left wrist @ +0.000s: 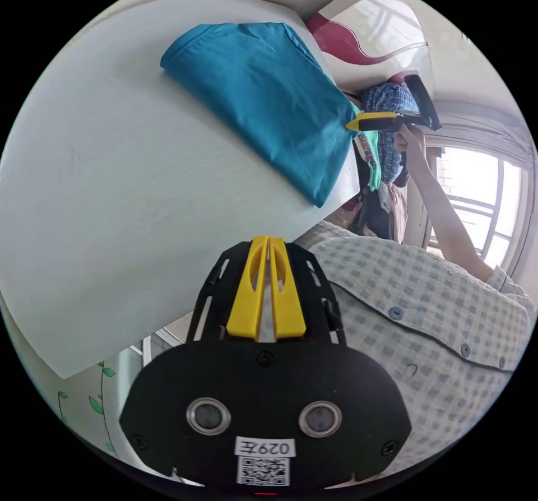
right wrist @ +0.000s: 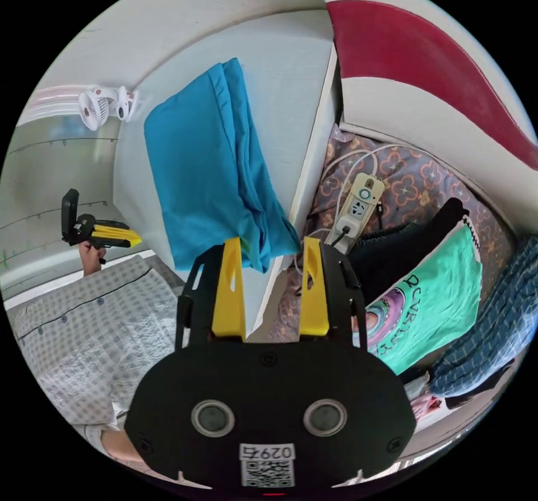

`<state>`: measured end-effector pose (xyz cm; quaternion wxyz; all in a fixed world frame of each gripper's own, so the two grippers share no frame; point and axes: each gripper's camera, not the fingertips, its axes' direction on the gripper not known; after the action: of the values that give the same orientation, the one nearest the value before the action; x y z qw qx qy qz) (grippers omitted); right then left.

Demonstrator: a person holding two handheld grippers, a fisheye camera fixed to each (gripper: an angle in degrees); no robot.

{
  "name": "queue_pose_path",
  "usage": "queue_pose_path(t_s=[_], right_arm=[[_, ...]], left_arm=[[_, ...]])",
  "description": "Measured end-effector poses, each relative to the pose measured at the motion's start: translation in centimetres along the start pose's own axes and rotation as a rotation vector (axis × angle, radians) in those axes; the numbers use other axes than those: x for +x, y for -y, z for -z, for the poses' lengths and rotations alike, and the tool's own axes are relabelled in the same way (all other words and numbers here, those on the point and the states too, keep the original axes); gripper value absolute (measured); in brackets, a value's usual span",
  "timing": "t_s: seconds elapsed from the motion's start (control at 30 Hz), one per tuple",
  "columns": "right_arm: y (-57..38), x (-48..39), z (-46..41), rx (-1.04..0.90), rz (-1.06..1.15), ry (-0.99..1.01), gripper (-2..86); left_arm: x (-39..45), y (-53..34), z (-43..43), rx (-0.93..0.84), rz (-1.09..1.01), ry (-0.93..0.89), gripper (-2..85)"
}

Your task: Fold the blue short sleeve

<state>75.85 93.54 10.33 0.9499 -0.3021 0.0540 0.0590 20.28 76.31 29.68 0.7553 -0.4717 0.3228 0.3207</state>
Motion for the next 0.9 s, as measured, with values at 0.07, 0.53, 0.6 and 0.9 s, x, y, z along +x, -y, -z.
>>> queue_pose_path(t_s=[0.07, 0.53, 0.6, 0.9], right_arm=[[-1.6, 0.8, 1.0, 0.049, -0.035, 0.024, 7.5], [-27.4, 3.5, 2.0, 0.564, -0.393, 0.820, 0.9], [-31.4, 2.1, 1.5, 0.659, -0.419, 0.954, 0.9], [-40.6, -2.6, 4.7, 0.652, -0.488, 0.974, 0.8]], left_arm=[[-0.9, -0.2, 0.4, 0.023, 0.002, -0.053, -1.0], [-7.3, 0.2, 0.2, -0.055, -0.077, -0.373, -0.6], [-7.7, 0.3, 0.7, -0.105, -0.116, -0.336, 0.1], [-15.6, -5.1, -1.2, 0.000, 0.023, -0.605, 14.9]])
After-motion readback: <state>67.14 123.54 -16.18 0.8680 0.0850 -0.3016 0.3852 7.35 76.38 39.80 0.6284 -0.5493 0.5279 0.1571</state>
